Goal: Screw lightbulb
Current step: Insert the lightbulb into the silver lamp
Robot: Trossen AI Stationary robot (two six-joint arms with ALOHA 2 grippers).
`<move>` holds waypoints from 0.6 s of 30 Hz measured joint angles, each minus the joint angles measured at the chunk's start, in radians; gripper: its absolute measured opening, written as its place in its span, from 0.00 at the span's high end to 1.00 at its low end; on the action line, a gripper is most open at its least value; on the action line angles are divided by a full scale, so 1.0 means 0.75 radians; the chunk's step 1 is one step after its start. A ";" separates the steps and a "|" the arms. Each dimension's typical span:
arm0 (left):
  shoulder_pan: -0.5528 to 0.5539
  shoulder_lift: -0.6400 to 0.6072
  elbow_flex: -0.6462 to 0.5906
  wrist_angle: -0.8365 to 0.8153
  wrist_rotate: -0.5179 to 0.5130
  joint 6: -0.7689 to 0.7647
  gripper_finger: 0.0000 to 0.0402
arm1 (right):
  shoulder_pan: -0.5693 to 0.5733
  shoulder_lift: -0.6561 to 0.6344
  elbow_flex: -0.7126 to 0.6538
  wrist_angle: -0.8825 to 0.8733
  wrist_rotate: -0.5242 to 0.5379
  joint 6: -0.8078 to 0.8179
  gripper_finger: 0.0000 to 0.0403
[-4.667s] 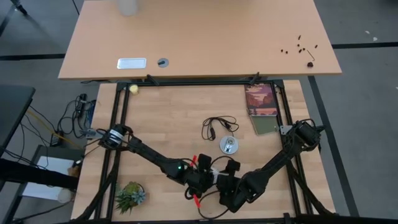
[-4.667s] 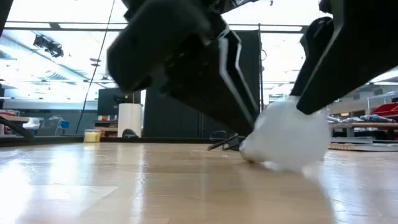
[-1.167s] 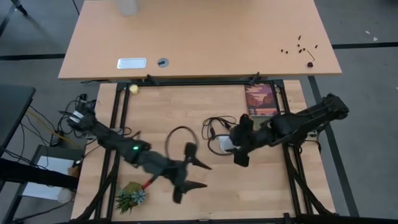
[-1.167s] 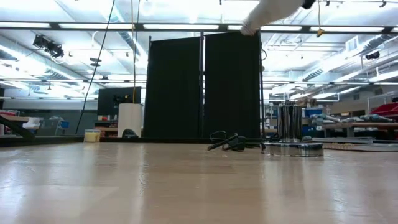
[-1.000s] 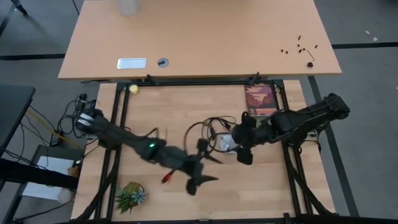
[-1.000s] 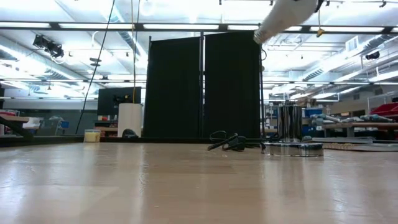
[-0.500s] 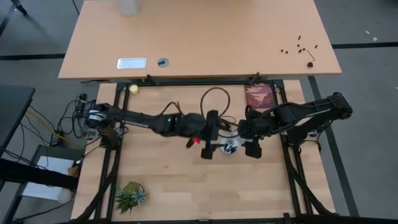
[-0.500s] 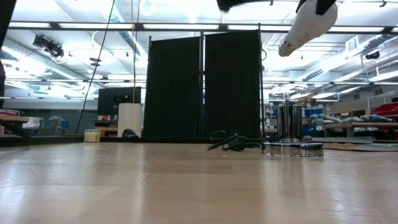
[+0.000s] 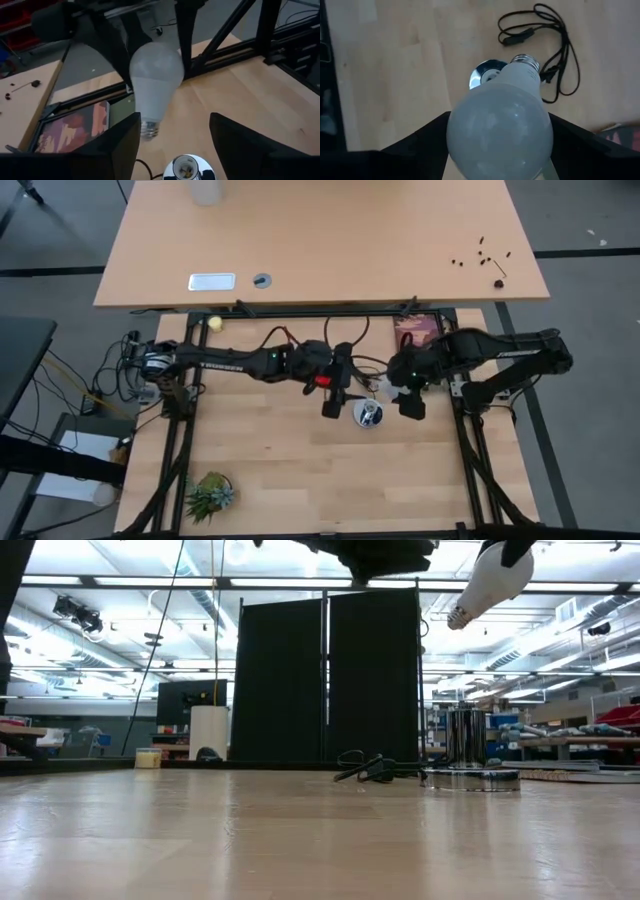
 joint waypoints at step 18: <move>0.117 0.019 -0.496 0.726 -0.043 -0.067 0.40 | -0.256 0.135 0.001 -0.040 -0.260 -0.161 0.28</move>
